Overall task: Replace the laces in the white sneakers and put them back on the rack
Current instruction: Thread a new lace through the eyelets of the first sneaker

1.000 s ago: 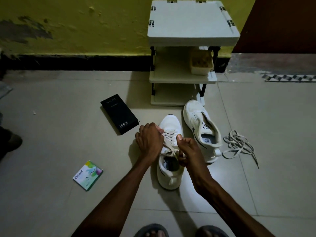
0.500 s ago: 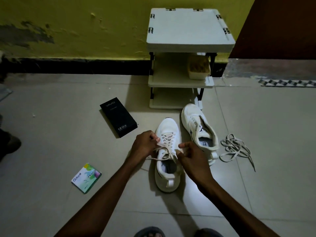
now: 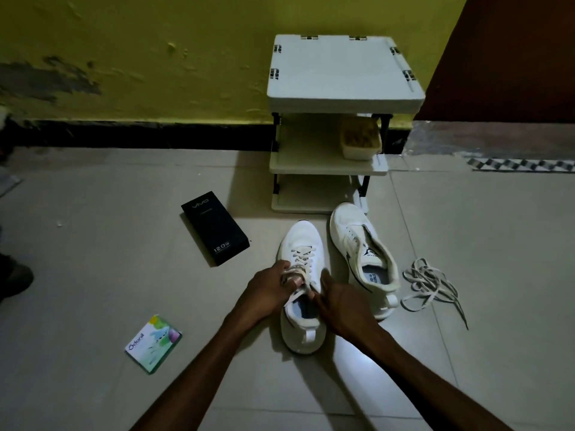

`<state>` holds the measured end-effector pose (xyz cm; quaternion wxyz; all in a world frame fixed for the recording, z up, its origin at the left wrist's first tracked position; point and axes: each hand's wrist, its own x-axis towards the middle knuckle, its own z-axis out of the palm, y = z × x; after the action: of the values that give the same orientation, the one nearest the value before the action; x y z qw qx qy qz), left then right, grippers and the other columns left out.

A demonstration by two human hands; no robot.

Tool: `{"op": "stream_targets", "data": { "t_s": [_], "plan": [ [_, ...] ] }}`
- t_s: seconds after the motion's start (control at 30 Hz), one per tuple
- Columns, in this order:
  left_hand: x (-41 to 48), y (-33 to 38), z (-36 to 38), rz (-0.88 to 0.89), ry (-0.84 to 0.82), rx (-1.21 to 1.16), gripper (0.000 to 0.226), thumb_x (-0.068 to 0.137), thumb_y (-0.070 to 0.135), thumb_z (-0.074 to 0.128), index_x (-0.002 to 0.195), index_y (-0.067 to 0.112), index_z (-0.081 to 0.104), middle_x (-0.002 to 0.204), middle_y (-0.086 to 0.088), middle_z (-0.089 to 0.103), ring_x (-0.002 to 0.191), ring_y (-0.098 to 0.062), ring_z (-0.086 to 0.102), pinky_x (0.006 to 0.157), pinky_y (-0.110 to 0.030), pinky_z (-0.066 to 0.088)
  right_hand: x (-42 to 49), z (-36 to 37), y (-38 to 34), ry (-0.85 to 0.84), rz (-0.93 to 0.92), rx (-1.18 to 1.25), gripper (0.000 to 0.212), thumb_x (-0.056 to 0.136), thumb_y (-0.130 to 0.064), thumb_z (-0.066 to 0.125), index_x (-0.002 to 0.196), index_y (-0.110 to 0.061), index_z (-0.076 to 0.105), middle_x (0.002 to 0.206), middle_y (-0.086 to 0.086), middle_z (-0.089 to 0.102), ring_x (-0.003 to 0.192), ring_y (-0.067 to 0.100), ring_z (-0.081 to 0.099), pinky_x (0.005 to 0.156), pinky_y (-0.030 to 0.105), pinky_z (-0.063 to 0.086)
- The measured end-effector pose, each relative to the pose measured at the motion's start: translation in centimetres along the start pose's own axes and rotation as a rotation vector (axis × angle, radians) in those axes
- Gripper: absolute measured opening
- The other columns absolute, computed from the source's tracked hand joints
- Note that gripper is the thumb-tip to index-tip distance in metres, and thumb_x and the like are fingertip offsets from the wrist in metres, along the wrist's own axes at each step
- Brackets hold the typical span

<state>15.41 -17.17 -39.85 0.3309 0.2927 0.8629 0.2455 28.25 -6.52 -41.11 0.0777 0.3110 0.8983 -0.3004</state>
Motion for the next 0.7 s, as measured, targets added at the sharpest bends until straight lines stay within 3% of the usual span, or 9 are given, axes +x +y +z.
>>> {"op": "stream_targets", "data": {
  "t_s": [0.17, 0.37, 0.43, 0.5, 0.57, 0.6, 0.63, 0.7],
  "plan": [
    [2.6, 0.5, -1.4, -0.003, 0.002, 0.017, 0.054, 0.099, 0.045, 0.047, 0.148, 0.023, 0.039, 0.147, -0.010, 0.048, 0.132, -0.028, 0.048, 0.106, -0.032, 0.038, 3.8, -0.8, 0.1, -0.012, -0.012, -0.003, 0.067, 0.100, -0.049, 0.040, 0.151, -0.009, 0.023, 0.117, 0.016, 0.066, 0.099, 0.030, 0.065, 0.081, 0.034, 0.051],
    [4.8, 0.5, -2.1, -0.002, -0.016, 0.031, 0.055, 0.101, 0.046, 0.041, 0.150, 0.023, 0.033, 0.150, -0.012, 0.044, 0.134, -0.029, 0.045, 0.110, -0.036, 0.037, 6.3, -1.5, -0.6, -0.038, 0.022, 0.029, 0.071, 0.100, -0.051, 0.039, 0.153, -0.009, 0.017, 0.126, 0.017, 0.062, 0.104, 0.029, 0.063, 0.083, 0.034, 0.050],
    [5.2, 0.4, -2.3, -0.009, -0.002, 0.012, 0.053, 0.101, 0.044, 0.042, 0.150, 0.023, 0.034, 0.148, -0.012, 0.046, 0.132, -0.029, 0.047, 0.108, -0.037, 0.038, 6.7, -2.1, -0.7, -0.063, 0.042, 0.092, 0.070, 0.098, -0.053, 0.043, 0.150, -0.011, 0.024, 0.121, 0.016, 0.065, 0.092, 0.025, 0.065, 0.076, 0.032, 0.052],
    [5.2, 0.5, -2.2, 0.031, 0.137, -0.008, 0.050, 0.099, 0.039, 0.049, 0.146, 0.024, 0.041, 0.143, -0.010, 0.049, 0.127, -0.027, 0.050, 0.105, -0.039, 0.042, 6.6, -3.0, -0.8, -0.051, 0.031, 0.228, 0.060, 0.096, -0.049, 0.052, 0.140, -0.010, 0.040, 0.109, 0.014, 0.069, 0.085, 0.026, 0.068, 0.077, 0.036, 0.056],
    [4.3, 1.4, -1.6, 0.158, 0.393, -0.055, 0.038, 0.097, 0.026, 0.055, 0.135, 0.022, 0.052, 0.138, -0.003, 0.050, 0.122, -0.020, 0.051, 0.099, -0.031, 0.046, 5.8, -4.4, -0.4, 0.079, 0.019, 0.382, 0.048, 0.095, -0.038, 0.059, 0.134, -0.010, 0.050, 0.101, 0.008, 0.072, 0.082, 0.021, 0.070, 0.079, 0.037, 0.057],
    [3.6, 2.2, -1.3, 0.238, 0.502, -0.083, 0.031, 0.097, 0.019, 0.055, 0.127, 0.022, 0.056, 0.133, 0.000, 0.051, 0.118, -0.016, 0.052, 0.094, -0.025, 0.045, 5.2, -5.2, -0.1, 0.194, 0.004, 0.407, 0.040, 0.095, -0.033, 0.060, 0.129, -0.012, 0.057, 0.100, 0.002, 0.071, 0.079, 0.016, 0.069, 0.076, 0.031, 0.057],
    [3.0, 3.0, -1.1, 0.313, 0.555, -0.107, 0.025, 0.097, 0.016, 0.054, 0.121, 0.022, 0.060, 0.127, 0.003, 0.053, 0.112, -0.012, 0.054, 0.090, -0.022, 0.045, 4.5, -6.1, 0.2, 0.325, -0.015, 0.368, 0.031, 0.095, -0.030, 0.061, 0.123, -0.015, 0.062, 0.101, -0.002, 0.070, 0.080, 0.012, 0.066, 0.074, 0.025, 0.054],
    [2.8, 4.8, -0.4, 0.419, 0.474, -0.123, 0.018, 0.096, 0.015, 0.055, 0.109, 0.024, 0.065, 0.113, 0.007, 0.060, 0.099, -0.009, 0.059, 0.087, -0.023, 0.048, 3.6, -7.7, 1.8, 0.534, -0.013, 0.220, 0.025, 0.094, -0.026, 0.062, 0.118, -0.020, 0.067, 0.108, -0.001, 0.070, 0.090, 0.014, 0.065, 0.080, 0.024, 0.049]
  ]
}}
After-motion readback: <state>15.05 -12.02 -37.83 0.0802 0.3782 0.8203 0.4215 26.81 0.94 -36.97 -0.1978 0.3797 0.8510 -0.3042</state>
